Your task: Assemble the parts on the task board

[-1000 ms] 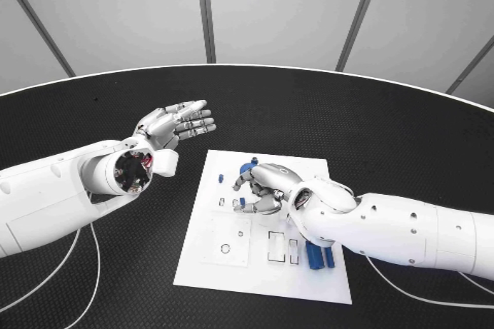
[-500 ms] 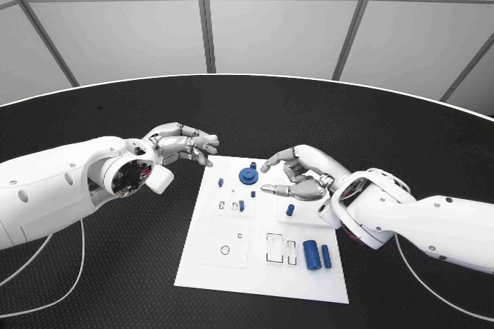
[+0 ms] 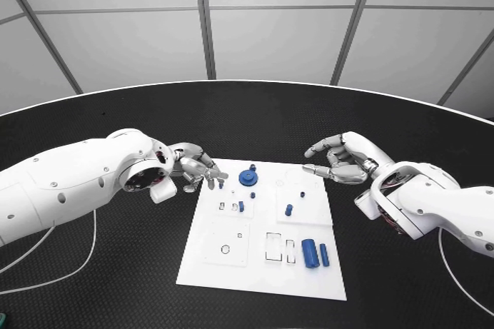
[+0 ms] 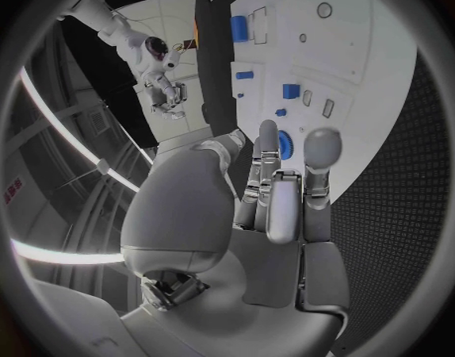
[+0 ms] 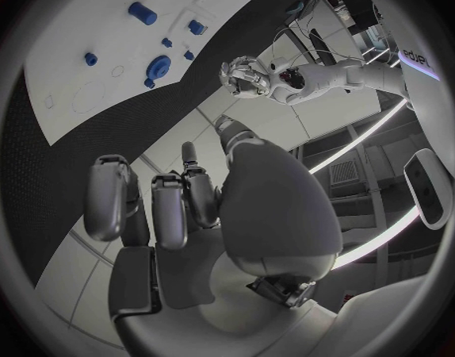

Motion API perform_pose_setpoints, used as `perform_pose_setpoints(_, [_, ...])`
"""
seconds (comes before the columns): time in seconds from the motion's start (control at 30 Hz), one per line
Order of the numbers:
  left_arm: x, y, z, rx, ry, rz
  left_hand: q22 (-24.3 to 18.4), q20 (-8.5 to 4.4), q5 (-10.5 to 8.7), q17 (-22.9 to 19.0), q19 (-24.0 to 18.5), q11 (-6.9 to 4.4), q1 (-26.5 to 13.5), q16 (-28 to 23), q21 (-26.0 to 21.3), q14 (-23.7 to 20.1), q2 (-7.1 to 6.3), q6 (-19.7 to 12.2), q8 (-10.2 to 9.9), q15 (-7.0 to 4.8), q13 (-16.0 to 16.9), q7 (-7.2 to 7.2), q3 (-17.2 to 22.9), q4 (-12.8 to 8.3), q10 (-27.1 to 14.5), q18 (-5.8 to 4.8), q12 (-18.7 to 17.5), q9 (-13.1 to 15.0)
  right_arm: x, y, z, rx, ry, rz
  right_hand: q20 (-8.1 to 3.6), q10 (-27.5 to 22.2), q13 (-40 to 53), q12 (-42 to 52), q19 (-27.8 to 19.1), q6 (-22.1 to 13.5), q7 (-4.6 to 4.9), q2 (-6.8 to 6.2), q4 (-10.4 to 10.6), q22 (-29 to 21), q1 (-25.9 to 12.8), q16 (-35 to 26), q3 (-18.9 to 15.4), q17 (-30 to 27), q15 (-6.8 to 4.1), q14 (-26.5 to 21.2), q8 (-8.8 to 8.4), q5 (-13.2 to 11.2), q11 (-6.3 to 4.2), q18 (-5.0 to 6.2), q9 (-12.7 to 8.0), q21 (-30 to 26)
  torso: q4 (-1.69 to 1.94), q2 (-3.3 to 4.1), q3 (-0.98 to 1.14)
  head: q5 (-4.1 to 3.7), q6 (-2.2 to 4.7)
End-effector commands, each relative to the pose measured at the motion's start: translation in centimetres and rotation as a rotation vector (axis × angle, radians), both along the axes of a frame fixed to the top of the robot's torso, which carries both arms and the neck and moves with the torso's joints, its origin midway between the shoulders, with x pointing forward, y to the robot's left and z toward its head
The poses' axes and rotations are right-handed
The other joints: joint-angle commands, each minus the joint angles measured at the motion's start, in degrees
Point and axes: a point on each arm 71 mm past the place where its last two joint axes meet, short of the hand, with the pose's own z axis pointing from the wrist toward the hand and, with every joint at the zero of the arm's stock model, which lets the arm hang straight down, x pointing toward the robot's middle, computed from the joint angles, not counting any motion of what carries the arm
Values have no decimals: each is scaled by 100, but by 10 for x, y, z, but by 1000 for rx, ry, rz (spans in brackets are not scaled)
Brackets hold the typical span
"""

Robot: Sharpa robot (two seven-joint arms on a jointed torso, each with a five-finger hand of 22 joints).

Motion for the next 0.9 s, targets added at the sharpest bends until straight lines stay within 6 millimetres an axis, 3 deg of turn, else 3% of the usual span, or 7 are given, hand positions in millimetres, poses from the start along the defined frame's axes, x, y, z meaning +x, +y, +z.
perform_pose_setpoints(0.03, [-1, -10, -6, 106, 58, -26, 8, -9, -47, 424, 18, -1, -527, 37, 33, 305, 115, -104, 149, -12, 217, 6, -150, 38, -83, -45, 217, 144, 2, -3, -1, -4, 8, -12, -6, -13, 494, -30, -28, 33, -3, -45, 28, 169, 10, -14, 3, 698, -50, 397, 18, 36, -5, 49, 7, -16, 19, -43, 25, 16, -26])
perform_pose_setpoints(0.13, [0, -17, -8, 155, 72, -35, 552, -71, -33, 445, 226, -73, -626, 23, 361, 310, 71, -227, 550, -85, 686, -67, -339, 26, -140, -127, 793, 487, 3, -5, -2, -9, 17, -22, -9, -12, 491, -33, -30, 39, -7, -49, 33, 162, 10, -20, 0, 688, -53, 395, 24, 43, -9, 51, 8, -26, 23, -43, 33, 18, -36])
perform_pose_setpoints(0.2, [0, -21, -9, 179, 75, -39, 606, -87, -37, 456, 237, -82, -634, 18, 399, 313, 69, -315, 712, -90, 863, -86, -405, 27, -235, -132, 1006, 628, 4, -6, -3, -11, 20, -26, -10, -20, 480, -45, -35, 38, -7, -51, 37, 152, 8, -27, -2, 673, -54, 392, 25, 43, -9, 54, 7, -38, 19, -36, 29, 27, -35])
perform_pose_setpoints(0.27, [1, -26, -9, 199, 73, -40, 832, -132, -67, 475, 278, -131, -656, 1, 548, 318, 95, -541, 1253, -130, 2033, -171, -585, 13, -159, -166, 2343, 1086, 5, -7, -3, -13, 23, -31, -10, -20, 480, -45, -35, 38, -7, -51, 37, 152, 8, -27, -2, 673, -54, 392, 25, 43, -9, 54, 7, -38, 14, -27, 21, 35, -34])
perform_pose_setpoints(0.33, [2, -32, -10, 217, 71, -34, 871, -137, -31, 484, 276, -146, -701, -4, 576, 321, 90, -578, 1416, -149, 2460, -181, -665, 29, -38, -169, 2822, 1216, 5, -8, -3, -14, 25, -35, -10, -20, 480, -45, -35, 38, -7, -51, 37, 152, 8, -27, -2, 673, -54, 392, 25, 43, -9, 54, 7, -38, 14, -20, 21, 33, -35])
perform_pose_setpoints(0.5, [5, -44, -10, 254, 59, -24, 941, -150, -36, 495, 283, -172, -770, -12, 624, 325, 116, -649, 1590, -169, 2842, -200, -766, 33, 42, -180, 3266, 1365, 6, -8, -4, -15, 28, -39, -12, -21, 476, -49, -35, 37, -9, -56, 44, 148, 2, -32, -8, 665, -56, 390, 27, 44, -11, 54, 7, -43, 5, -3, 28, 31, -44])
perform_pose_setpoints(0.9, [10, -70, -13, 327, 44, -63, 973, -156, -34, 503, 275, -176, -763, -20, 647, 327, -10, -733, 1683, -174, 2918, -205, -931, 24, -25, -184, 3391, 1457, 7, -6, -5, -16, 33, -40, -15, -15, 480, -45, -37, 37, -11, -57, 55, 141, -5, -32, -13, 669, -58, 391, 30, 48, -13, 56, 6, -53, 10, 30, 26, -9, -73])
